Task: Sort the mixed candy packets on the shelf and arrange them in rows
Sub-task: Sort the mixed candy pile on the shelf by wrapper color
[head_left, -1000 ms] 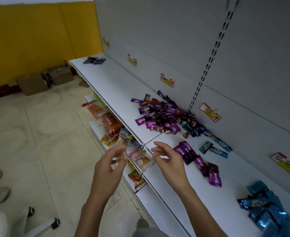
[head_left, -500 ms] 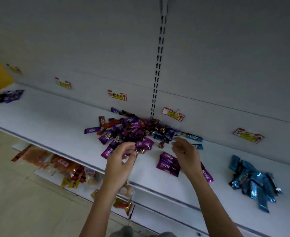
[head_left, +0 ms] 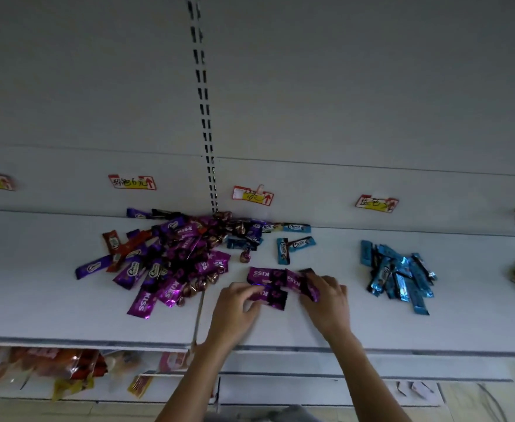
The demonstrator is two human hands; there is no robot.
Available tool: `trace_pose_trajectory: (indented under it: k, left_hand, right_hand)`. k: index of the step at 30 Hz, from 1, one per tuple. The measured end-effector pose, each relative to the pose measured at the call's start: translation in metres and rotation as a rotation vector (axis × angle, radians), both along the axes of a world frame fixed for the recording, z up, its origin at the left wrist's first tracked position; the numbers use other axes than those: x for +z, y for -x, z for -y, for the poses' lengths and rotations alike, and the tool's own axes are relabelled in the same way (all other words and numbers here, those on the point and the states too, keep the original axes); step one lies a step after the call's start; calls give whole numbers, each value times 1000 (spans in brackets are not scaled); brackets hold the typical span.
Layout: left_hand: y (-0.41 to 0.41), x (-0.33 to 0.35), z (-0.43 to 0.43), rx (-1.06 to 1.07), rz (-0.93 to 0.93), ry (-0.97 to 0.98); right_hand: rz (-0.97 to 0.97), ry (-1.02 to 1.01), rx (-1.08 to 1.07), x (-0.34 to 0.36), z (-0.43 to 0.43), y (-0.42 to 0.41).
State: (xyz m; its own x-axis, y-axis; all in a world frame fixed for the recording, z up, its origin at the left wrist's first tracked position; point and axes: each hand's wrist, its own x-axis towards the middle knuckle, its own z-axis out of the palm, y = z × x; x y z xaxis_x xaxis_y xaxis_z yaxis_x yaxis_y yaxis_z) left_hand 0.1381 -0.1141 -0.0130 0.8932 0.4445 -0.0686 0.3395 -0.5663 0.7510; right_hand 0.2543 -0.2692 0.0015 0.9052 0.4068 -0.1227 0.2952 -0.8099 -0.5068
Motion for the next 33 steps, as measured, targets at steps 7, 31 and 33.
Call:
trace_pose_trajectory:
  k: [7,31,33]
  left_hand:
    - [-28,-4,3,195,54,87]
    - [-51,10,-15,136,303,-56]
    - [-71,4,-7,85,260,-88]
  right_hand:
    - [-18,-17,86,4,-27,3]
    - [21,-100,82,-3,-54,-53]
    - [41,-61,131,-4,-53,-65]
